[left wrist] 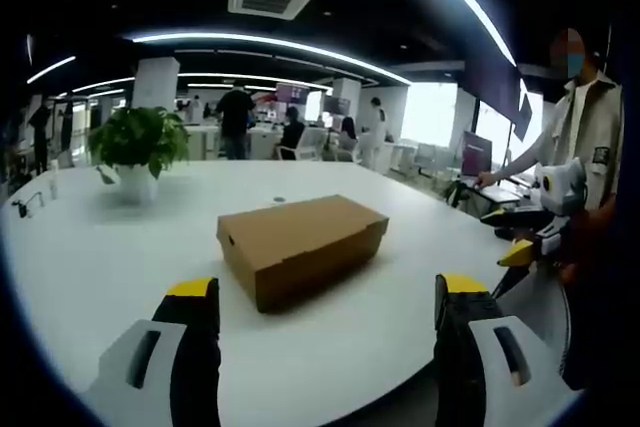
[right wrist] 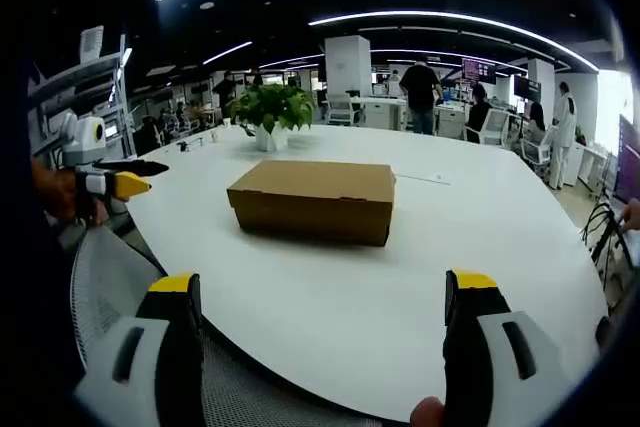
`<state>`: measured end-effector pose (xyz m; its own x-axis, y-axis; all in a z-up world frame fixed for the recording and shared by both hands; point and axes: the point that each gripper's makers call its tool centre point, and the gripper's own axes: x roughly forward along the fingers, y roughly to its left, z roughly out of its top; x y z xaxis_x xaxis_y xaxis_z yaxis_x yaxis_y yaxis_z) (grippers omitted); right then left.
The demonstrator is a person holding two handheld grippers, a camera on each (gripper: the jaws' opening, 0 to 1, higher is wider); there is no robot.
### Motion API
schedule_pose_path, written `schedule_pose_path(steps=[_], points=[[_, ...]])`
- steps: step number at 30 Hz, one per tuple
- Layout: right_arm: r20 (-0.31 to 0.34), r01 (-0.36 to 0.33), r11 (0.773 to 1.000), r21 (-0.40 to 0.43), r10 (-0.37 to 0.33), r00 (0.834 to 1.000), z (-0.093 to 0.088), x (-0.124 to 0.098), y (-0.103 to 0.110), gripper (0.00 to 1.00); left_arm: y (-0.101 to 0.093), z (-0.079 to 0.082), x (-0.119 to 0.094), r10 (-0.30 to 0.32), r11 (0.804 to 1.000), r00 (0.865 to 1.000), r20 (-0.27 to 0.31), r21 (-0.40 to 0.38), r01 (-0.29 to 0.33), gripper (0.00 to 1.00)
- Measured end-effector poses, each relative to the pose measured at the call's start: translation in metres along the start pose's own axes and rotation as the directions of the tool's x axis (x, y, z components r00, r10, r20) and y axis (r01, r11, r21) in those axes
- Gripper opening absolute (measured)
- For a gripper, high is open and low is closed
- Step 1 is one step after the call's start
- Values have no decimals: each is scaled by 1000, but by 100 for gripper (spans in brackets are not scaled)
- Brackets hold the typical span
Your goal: Operate the shoe box by opening the lid, removing the specified soft item, and placing it in the target area until the item is outside and the box remains undamaged.
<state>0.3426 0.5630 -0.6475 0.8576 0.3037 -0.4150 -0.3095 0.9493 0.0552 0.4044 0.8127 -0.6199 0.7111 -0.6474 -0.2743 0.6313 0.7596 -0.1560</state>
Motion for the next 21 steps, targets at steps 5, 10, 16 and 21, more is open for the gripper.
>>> schedule_pose_path(steps=[5, 10, 16, 21], points=[[0, 0, 1000, 0, 0, 1000, 0, 0, 0, 96, 0, 0, 0, 0, 1000, 1000, -5, 0, 0, 91], [0, 0, 1000, 1, 0, 1000, 0, 1, 0, 96, 0, 0, 1, -2, 1000, 1000, -4, 0, 2, 90], [-3, -3, 1000, 1, 3, 1000, 0, 2, 0, 96, 1, -1, 1, -2, 1000, 1000, -5, -2, 2, 90], [-8, -6, 1000, -2, 6, 1000, -1, 2, 1, 94, 2, -2, 1, -1, 1000, 1000, -10, -4, 1, 90]])
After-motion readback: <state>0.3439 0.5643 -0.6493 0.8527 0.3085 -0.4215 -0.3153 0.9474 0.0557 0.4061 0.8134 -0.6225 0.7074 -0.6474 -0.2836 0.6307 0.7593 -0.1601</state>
